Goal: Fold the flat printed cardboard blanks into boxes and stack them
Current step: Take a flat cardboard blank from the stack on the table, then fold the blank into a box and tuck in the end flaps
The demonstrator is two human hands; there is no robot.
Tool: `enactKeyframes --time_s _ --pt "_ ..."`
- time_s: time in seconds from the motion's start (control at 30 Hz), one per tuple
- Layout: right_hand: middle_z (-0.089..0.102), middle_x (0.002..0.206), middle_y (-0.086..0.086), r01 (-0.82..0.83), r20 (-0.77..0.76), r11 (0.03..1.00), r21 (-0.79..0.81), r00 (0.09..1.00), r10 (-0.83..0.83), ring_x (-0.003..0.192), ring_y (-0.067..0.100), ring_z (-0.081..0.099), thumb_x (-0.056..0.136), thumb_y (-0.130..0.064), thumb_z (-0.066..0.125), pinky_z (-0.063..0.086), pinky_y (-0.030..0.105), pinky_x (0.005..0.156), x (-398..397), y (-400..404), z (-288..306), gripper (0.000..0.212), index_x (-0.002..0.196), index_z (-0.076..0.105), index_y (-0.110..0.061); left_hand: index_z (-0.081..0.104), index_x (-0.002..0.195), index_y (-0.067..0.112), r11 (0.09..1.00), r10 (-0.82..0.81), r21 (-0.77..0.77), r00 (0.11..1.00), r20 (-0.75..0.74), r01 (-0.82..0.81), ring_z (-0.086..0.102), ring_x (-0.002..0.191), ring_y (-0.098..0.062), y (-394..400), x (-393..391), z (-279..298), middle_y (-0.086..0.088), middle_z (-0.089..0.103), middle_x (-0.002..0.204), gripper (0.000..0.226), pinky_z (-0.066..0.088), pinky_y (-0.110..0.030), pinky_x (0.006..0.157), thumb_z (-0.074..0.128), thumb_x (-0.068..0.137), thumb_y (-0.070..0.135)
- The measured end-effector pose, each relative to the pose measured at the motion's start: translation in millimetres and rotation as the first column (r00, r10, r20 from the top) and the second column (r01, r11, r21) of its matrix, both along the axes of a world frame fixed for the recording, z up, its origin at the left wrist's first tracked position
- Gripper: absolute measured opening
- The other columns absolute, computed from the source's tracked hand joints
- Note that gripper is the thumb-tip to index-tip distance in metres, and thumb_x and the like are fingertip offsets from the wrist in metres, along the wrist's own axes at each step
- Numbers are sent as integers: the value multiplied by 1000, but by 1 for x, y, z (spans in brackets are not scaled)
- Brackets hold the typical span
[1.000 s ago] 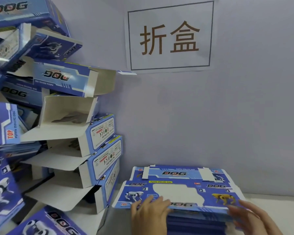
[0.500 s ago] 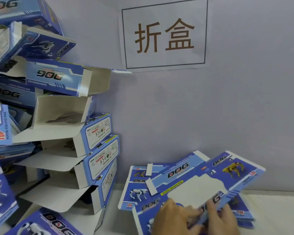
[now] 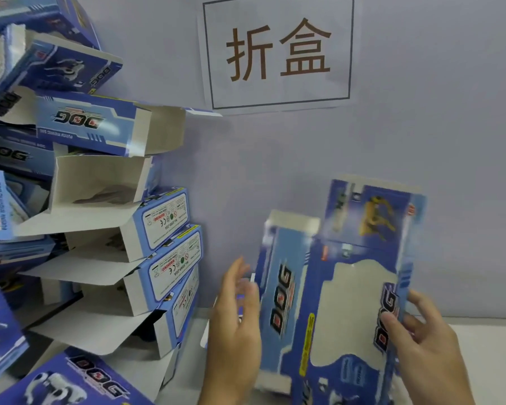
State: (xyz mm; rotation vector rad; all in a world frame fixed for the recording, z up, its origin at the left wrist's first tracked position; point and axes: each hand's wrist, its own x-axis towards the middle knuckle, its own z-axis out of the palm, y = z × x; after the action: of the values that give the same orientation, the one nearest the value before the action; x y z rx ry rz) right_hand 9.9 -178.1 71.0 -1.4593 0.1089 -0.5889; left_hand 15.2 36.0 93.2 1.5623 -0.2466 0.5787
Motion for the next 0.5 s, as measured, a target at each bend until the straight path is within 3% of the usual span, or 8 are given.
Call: enactKeyframes --time_s 0.07,0.13,0.17,0.27,0.4,0.5 --pt "78 85 -1 -99 16 995 -2 995 99 82 22 68 95 3 56 60 24 70 -1 5 3 34 120 60 -20 51 123 43 992 -120 -43 992 -31 119 65 106 -1 -6 -4 1 23 67 107 38 58 -26 80 49 86 49" --pt "73 112 9 -158 35 987 2 987 158 101 28 66 95 -3 56 58 41 83 -1 11 3 40 132 55 -17 53 120 40 982 -156 -114 987 -47 150 67 104 -4 -9 -5 0 17 68 103 41 59 -23 68 56 80 49" --pt "69 120 10 -177 42 984 9 983 177 107 31 64 95 -8 57 56 44 83 -2 15 3 42 135 53 -18 53 120 39 976 -164 -150 985 -47 155 67 105 -6 -10 -5 -1 14 67 104 44 59 -22 65 58 77 49" --pt "61 129 7 -190 35 982 -14 981 190 115 31 58 92 -23 58 52 33 72 -5 24 2 51 141 46 -25 52 121 39 972 -162 -179 986 -33 154 67 108 -9 -8 -3 -3 18 68 103 53 60 -25 67 62 71 53" --pt "52 142 2 -191 -9 979 -68 982 191 128 29 50 72 -48 60 53 50 92 -9 29 3 80 147 39 -32 50 117 41 973 -182 -146 983 2 181 67 102 2 -10 -5 0 28 66 100 50 58 -19 64 64 70 52" --pt "52 140 -1 -215 13 975 -62 976 216 126 24 52 71 -49 57 56 34 79 -10 40 5 80 147 39 -33 48 123 40 959 -238 -168 970 -36 229 69 101 -1 -19 -8 0 22 69 103 58 57 -17 65 64 69 52"
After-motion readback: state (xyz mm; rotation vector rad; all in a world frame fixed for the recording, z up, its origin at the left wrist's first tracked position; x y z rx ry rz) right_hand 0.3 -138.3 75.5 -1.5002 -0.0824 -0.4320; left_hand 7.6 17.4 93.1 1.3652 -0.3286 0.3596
